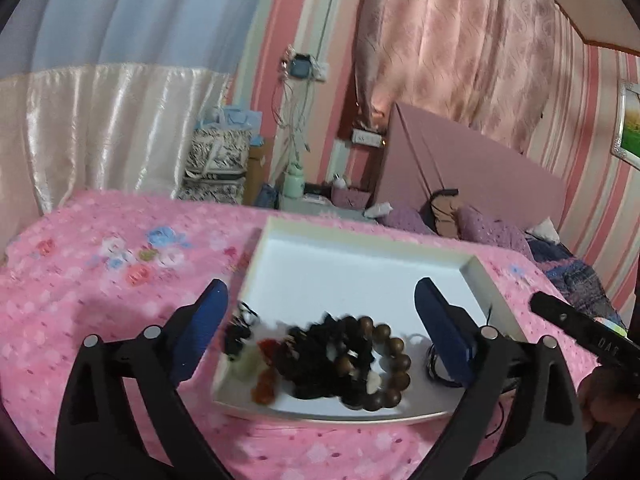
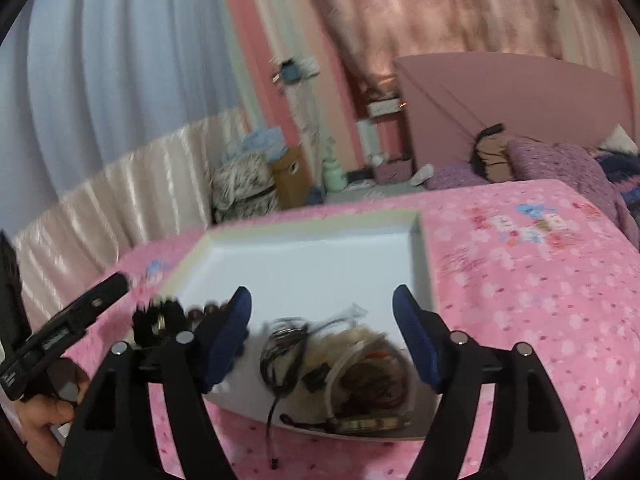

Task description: Organize jewelry

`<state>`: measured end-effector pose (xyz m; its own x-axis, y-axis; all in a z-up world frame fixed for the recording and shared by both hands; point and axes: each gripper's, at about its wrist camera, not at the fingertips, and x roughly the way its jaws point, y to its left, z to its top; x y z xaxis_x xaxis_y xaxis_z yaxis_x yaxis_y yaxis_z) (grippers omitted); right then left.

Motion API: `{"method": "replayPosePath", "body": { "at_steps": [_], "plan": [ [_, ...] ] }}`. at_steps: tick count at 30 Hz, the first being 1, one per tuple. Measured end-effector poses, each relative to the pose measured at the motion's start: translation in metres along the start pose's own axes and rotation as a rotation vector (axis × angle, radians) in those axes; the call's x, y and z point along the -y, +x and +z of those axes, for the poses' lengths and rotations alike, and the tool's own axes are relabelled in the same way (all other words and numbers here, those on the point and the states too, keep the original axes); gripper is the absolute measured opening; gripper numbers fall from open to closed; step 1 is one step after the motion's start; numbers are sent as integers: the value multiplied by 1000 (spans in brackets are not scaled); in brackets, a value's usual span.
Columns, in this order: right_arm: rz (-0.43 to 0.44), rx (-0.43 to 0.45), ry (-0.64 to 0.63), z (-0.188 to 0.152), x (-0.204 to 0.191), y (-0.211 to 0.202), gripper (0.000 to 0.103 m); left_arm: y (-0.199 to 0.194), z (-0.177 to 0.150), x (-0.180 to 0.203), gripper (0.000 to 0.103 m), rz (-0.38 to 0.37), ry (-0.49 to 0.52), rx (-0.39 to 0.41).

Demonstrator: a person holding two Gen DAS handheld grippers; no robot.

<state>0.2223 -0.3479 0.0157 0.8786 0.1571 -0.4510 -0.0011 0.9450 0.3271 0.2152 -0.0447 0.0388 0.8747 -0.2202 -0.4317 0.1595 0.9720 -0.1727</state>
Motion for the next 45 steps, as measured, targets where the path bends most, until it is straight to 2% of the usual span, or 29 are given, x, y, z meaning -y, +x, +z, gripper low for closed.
{"method": "replayPosePath", "body": {
  "at_steps": [2,4,9,12,15,17,20,23,25,27,28,33,39,45],
  "plan": [
    [-5,12,-8,2,2,-14,75,-12,5,-4,99,39,35,11],
    [-42,17,-53,-1,1,-29,78,-26,6,-11,100,78,81,10],
    [-168,4,-157,-31,-3,-66,93,-74,-13,-37,100,173,180,15],
    [-191,-4,-203,-53,-7,-89,95,-109,-26,-58,100,211,142,51],
    [-186,29,-250,-75,-14,-113,98,-134,-39,-77,100,186,70,68],
    [-180,55,-265,-86,-16,-122,99,-142,-49,-80,100,181,67,64],
    [-197,75,-290,-97,-19,-123,100,-147,-61,-75,100,184,95,89],
    [-176,73,-273,-105,-17,-117,100,-146,-66,-62,100,201,145,107],
    [-178,48,-259,-106,-13,-112,101,-146,-73,-55,100,205,170,135],
    [-161,60,-244,-106,-10,-114,101,-146,-83,-49,100,247,207,177],
    [-133,48,-225,-104,-6,-113,101,-143,-86,-48,100,258,220,169],
    [-117,62,-174,-105,4,-116,101,-139,-83,-54,100,239,198,141],
    [-129,81,-211,-109,-4,-118,101,-141,-84,-52,100,248,211,151],
    [-145,88,-176,-107,-1,-120,101,-141,-84,-56,100,246,180,147]
  ]
}}
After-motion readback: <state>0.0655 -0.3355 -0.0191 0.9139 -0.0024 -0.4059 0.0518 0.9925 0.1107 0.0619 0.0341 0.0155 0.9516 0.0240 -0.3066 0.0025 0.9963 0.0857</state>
